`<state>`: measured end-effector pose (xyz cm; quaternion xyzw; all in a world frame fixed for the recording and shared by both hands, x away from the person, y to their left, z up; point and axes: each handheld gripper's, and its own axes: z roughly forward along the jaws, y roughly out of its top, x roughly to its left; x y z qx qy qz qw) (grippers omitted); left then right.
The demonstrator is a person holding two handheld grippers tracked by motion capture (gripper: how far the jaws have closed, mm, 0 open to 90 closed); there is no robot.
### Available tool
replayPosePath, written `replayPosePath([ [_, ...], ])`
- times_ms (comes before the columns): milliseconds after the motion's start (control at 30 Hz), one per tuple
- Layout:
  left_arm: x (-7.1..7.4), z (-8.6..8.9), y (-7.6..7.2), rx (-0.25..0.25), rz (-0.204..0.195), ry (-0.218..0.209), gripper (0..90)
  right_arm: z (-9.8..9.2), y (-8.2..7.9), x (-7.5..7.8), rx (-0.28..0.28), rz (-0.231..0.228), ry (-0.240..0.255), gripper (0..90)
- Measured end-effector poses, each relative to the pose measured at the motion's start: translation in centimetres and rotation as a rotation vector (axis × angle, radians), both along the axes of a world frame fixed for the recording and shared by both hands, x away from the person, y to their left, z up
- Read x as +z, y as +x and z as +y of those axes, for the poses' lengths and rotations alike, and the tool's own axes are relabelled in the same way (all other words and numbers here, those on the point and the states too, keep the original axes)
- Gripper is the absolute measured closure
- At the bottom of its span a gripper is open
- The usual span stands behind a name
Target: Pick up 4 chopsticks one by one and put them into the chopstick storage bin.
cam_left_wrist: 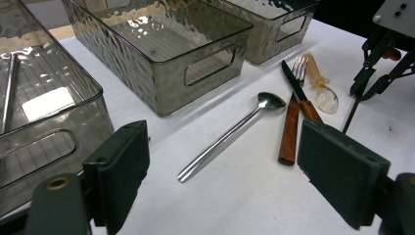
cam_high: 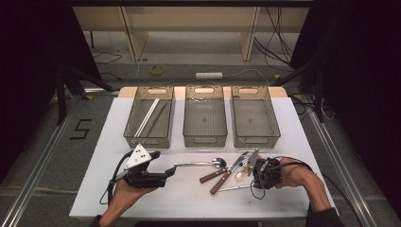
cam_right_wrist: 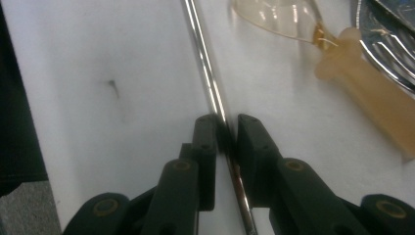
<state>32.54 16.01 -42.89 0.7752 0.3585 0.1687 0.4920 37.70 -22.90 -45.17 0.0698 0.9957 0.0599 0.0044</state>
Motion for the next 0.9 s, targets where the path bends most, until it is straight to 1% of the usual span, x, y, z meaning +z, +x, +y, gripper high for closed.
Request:
replayPosePath([
  [33, 0.0, 0.0, 0.0, -0.001, 0.000, 0.002, 19.2, 0.0, 0.0, 0.0, 0.019, 0.001, -0.001, 79.5],
  [233, 0.0, 0.0, 0.0, -0.007, 0.000, 0.009, 19.3, -0.1, -0.4, 0.0, 0.061, 0.013, -0.010, 83.8],
  [267, 0.0, 0.0, 0.0, -0.006, 0.000, 0.009, 19.3, -0.1, -0.5, 0.0, 0.080, 0.009, -0.011, 84.4],
  [400, 0.0, 0.0, 0.0, -0.007, 0.001, 0.010, 19.3, -0.3, -0.6, 0.0, 0.107, 0.019, -0.010, 85.5],
  [467, 0.0, 0.0, 0.0, -0.007, 0.001, 0.009, 19.3, -0.4, -0.7, 0.0, 0.099, 0.037, -0.016, 85.6],
  [667, 0.0, 0.0, 0.0, -0.008, 0.002, 0.009, 19.3, -1.0, -0.7, 0.3, 0.103, 0.050, 0.006, 85.9],
  [733, 0.0, -0.1, 0.0, -0.008, 0.002, 0.010, 19.3, -1.1, -0.8, 0.5, 0.093, 0.059, 0.007, 85.9],
  [767, 0.0, -0.1, 0.0, -0.008, 0.002, 0.010, 19.3, -1.2, -0.7, 0.5, 0.101, 0.064, 0.007, 85.9],
  [800, 0.0, -0.1, 0.0, -0.008, 0.001, 0.010, 19.3, -1.2, -0.8, 0.6, 0.095, 0.070, -0.001, 86.0],
  [867, 0.0, 0.0, 0.0, -0.008, 0.000, 0.011, 19.3, -1.4, -0.9, 0.8, 0.093, 0.069, -0.012, 86.0],
  [900, 0.0, 0.0, 0.0, -0.008, 0.000, 0.010, 19.3, -1.4, -0.9, 0.9, 0.101, 0.060, -0.005, 85.9],
])
